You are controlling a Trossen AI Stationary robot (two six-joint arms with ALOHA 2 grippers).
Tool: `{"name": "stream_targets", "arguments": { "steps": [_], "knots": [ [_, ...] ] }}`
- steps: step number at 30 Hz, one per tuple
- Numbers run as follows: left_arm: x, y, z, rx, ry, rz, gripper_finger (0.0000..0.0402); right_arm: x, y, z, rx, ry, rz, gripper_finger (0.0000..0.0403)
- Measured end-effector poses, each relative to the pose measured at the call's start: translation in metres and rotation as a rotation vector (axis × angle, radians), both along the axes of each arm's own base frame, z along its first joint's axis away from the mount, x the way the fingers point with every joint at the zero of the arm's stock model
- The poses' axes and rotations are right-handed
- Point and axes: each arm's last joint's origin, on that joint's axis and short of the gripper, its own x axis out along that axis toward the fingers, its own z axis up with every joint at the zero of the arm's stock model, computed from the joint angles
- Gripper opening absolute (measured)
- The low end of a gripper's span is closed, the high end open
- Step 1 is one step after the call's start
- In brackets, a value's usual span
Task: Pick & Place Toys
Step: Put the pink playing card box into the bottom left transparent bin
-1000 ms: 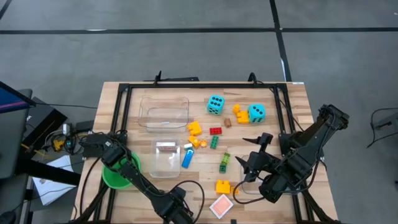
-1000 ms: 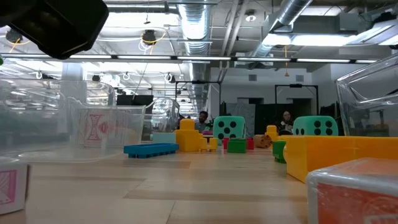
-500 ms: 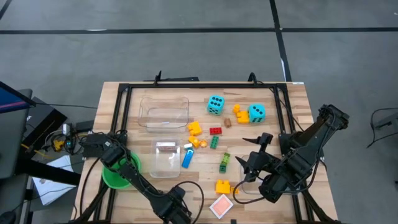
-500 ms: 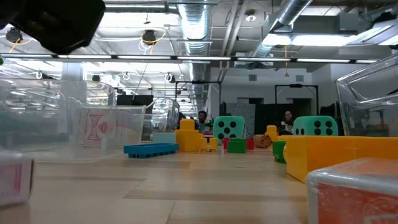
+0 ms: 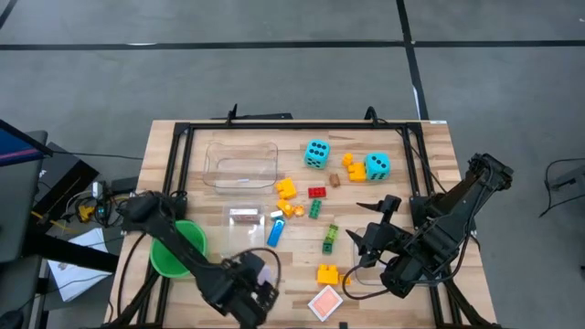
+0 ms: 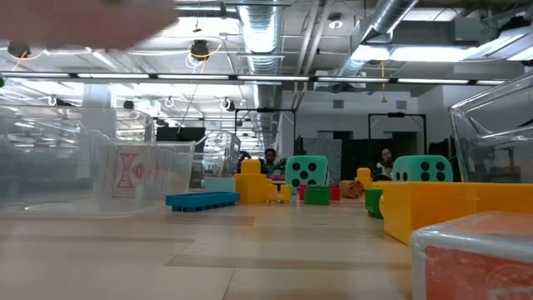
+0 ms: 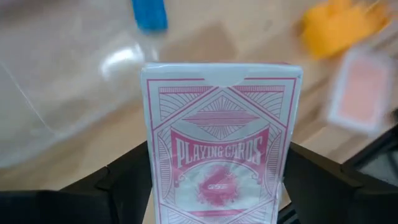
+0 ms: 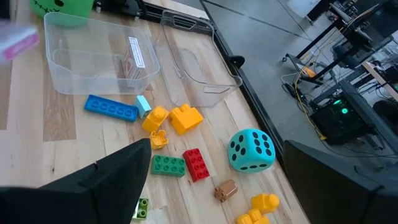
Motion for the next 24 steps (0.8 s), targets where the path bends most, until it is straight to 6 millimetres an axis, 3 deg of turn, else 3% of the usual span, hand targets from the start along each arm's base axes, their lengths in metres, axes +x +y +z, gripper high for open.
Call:
{"name": "stream_targets", "arguments": {
  "steps": [4, 9, 17, 24],
  "knots": [
    [-0.01, 0.017, 0.027, 0.061, -0.062, 0.026, 0.0294, 0.0, 0.0, 0.0, 0.0, 0.0, 0.0, 0.0356],
    [-0.018, 0.038, 0.042, 0.169, -0.004, -0.014, 0.0294, 0.0, 0.0, 0.0, 0.0, 0.0, 0.0, 0.0356],
    [-0.014, 0.053, 0.033, 0.315, 0.161, -0.124, 0.0294, 0.0, 0.0, 0.0, -0.002, 0.002, 0.0, 0.0356],
    [-0.01, 0.037, 0.023, 0.427, 0.105, -0.247, 0.0294, 0.0, 0.0, 0.0, -0.002, 0.002, 0.0, 0.0356]
  ]
}}
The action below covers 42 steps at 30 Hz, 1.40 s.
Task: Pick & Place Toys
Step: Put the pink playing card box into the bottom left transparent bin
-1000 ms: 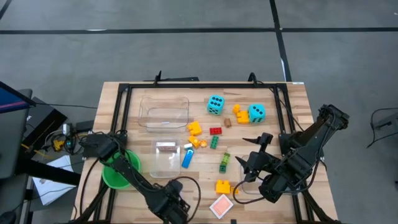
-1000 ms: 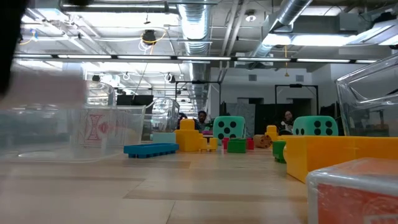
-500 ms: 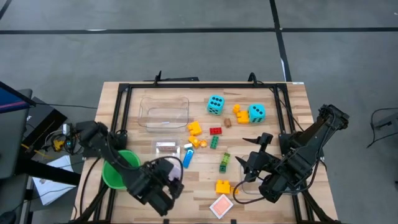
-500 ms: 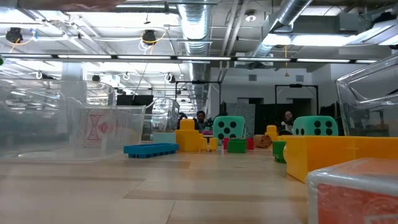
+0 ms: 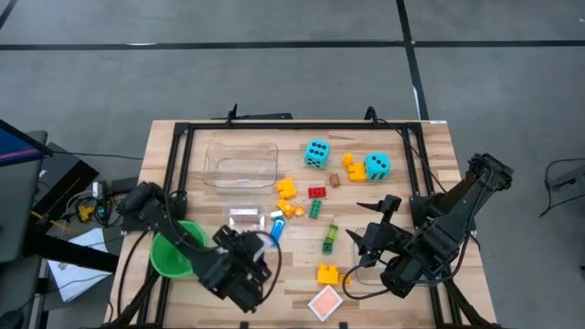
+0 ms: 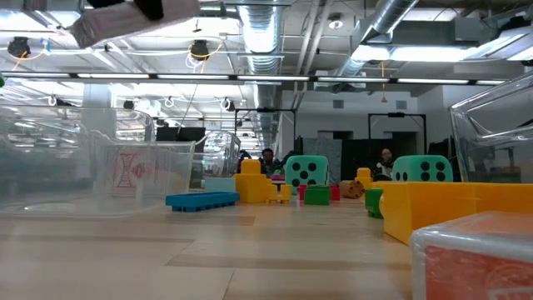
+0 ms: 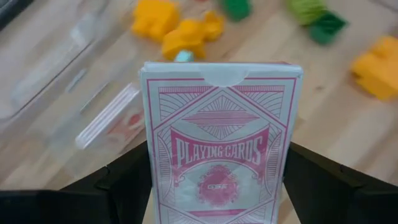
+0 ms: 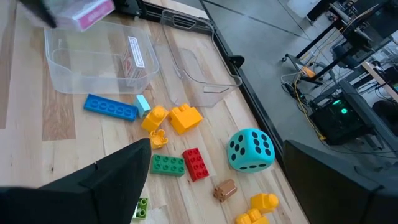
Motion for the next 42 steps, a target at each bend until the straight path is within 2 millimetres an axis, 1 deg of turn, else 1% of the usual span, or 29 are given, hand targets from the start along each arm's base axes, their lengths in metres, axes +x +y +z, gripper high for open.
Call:
{"name": "stream_targets", "arguments": {
  "steps": [3, 6, 10, 12, 14, 16, 21, 24, 27, 31, 35, 38, 42],
  "knots": [
    [0.001, -0.016, -0.005, 0.034, -0.034, -0.121, 0.0294, 0.0, 0.0, 0.0, -0.008, 0.008, 0.001, 0.0356],
    [-0.001, -0.03, -0.005, 0.045, -0.078, -0.21, 0.0294, -0.001, -0.001, -0.001, -0.026, 0.026, 0.011, 0.0356],
    [-0.003, -0.047, -0.003, 0.099, -0.145, -0.329, 0.0294, 0.002, 0.003, -0.009, -0.062, 0.077, 0.071, 0.0356],
    [-0.001, -0.052, -0.002, 0.153, -0.195, -0.357, 0.0294, 0.006, 0.005, -0.011, -0.036, 0.101, 0.105, 0.0356],
    [0.0, -0.054, -0.003, 0.243, -0.223, -0.379, 0.0294, 0.012, 0.008, -0.009, 0.019, 0.052, 0.104, 0.0356],
    [0.007, -0.055, -0.007, 0.347, -0.245, -0.388, 0.0294, 0.021, 0.009, -0.005, 0.077, -0.019, 0.089, 0.0356],
    [0.031, -0.048, -0.027, 0.633, -0.234, -0.369, 0.0294, 0.034, 0.004, 0.004, 0.163, -0.136, 0.048, 0.0356],
    [0.048, -0.041, -0.037, 0.796, -0.251, -0.304, 0.0294, 0.042, -0.002, 0.0, 0.165, -0.135, 0.015, 0.0356],
    [0.066, -0.033, -0.041, 0.934, -0.237, -0.24, 0.0294, 0.046, -0.007, -0.003, 0.166, -0.129, -0.015, 0.0356],
    [0.093, -0.015, -0.037, 0.954, -0.186, -0.184, 0.0294, 0.048, -0.009, -0.001, 0.173, -0.143, -0.026, 0.0356],
    [0.112, 0.006, -0.032, 0.969, -0.14, -0.137, 0.0294, 0.046, -0.006, -0.001, 0.174, -0.142, -0.013, 0.0356],
    [0.118, 0.015, -0.031, 0.976, -0.118, -0.118, 0.0294, 0.045, -0.005, -0.001, 0.175, -0.144, -0.01, 0.0356],
    [0.12, 0.018, -0.031, 0.975, -0.114, -0.11, 0.0295, 0.046, -0.006, 0.0, 0.161, -0.161, -0.025, 0.0356]
  ]
}}
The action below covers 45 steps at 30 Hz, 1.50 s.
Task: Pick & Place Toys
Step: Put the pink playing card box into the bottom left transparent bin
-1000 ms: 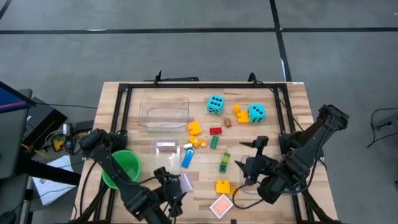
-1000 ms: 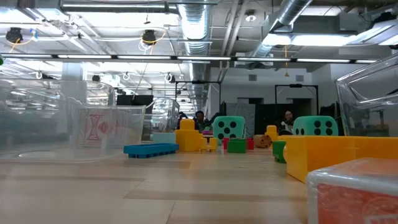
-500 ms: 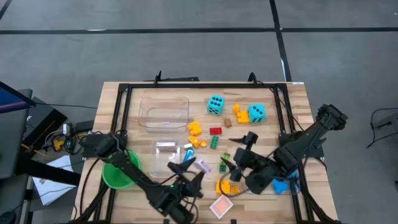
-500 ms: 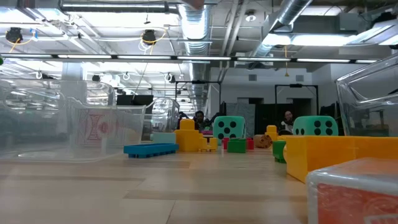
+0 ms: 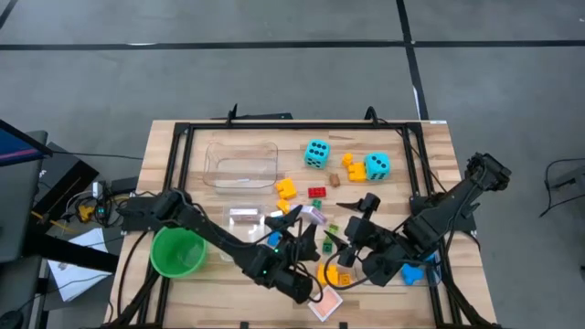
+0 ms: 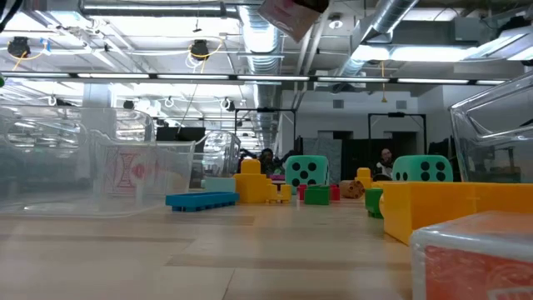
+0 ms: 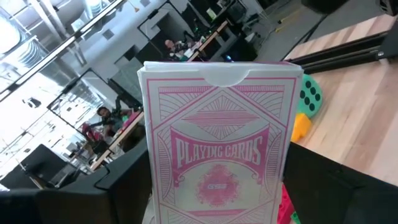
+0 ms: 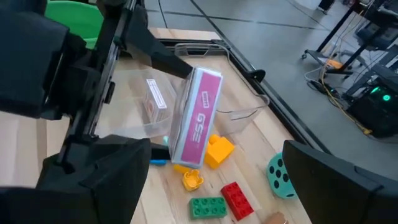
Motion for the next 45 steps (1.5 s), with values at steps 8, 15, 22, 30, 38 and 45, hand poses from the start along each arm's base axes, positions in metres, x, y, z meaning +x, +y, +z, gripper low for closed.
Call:
{"name": "stream_targets", "arguments": {
  "steps": [8, 15, 22, 30, 38, 45],
  "knots": [
    [0.003, -0.002, 0.003, -0.003, -0.004, -0.001, 0.0296, 0.01, -0.013, -0.001, 0.008, -0.008, -0.052, 0.0356],
    [0.003, -0.001, 0.002, -0.001, 0.0, 0.0, 0.0297, 0.021, -0.025, -0.008, 0.014, 0.023, -0.086, 0.0356],
    [0.007, 0.008, 0.003, -0.008, -0.006, 0.02, 0.0297, 0.021, -0.023, -0.008, -0.003, 0.043, -0.059, 0.0356],
    [0.01, 0.013, 0.004, -0.004, 0.0, 0.033, 0.0298, 0.018, -0.022, -0.007, -0.052, 0.039, -0.071, 0.0356],
    [0.009, 0.012, 0.006, -0.001, -0.007, 0.035, 0.0298, 0.01, -0.023, -0.001, -0.104, 0.01, -0.099, 0.0356],
    [0.005, 0.003, 0.006, -0.005, -0.012, 0.014, 0.0298, -0.001, -0.012, 0.004, -0.129, -0.027, -0.081, 0.0356]
  ]
}}
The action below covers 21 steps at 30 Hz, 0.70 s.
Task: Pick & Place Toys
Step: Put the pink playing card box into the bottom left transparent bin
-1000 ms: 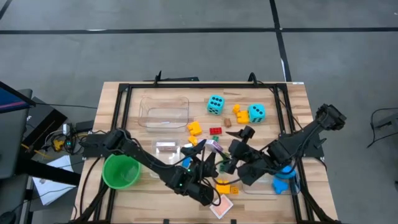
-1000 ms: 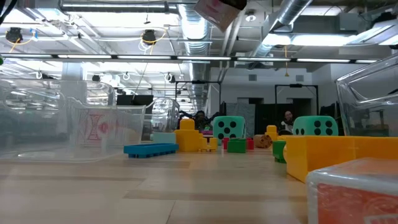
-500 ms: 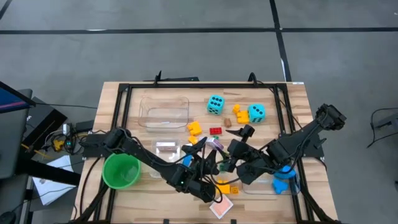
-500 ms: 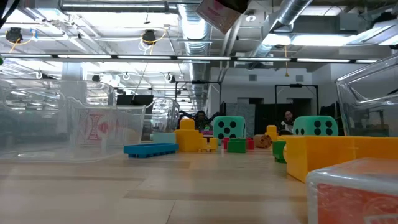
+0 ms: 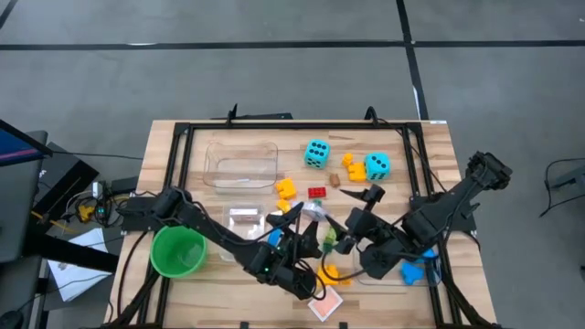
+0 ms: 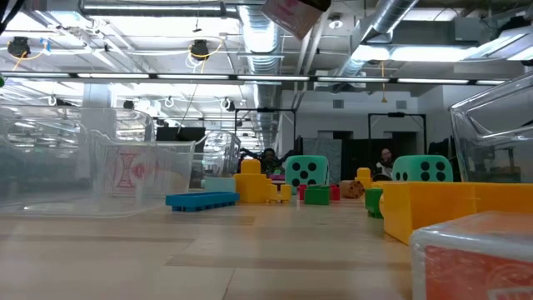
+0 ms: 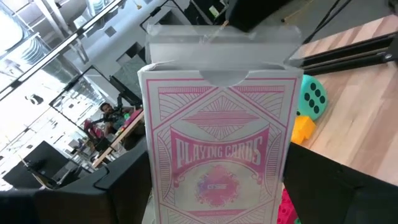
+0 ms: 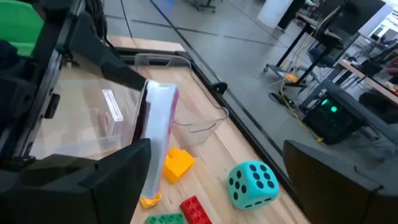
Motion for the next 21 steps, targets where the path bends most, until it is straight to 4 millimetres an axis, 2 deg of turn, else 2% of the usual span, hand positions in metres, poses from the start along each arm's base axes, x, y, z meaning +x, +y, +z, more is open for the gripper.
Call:
{"name": "stream_targets", "arguments": {
  "steps": [10, 21],
  "knots": [
    [0.001, -0.001, 0.002, -0.018, -0.029, -0.002, 0.0298, -0.001, 0.004, 0.002, 0.023, -0.025, 0.015, 0.0356],
    [0.012, 0.008, 0.009, -0.036, -0.062, 0.027, 0.0298, 0.003, 0.004, 0.001, 0.068, -0.021, 0.032, 0.0356]
  ]
}}
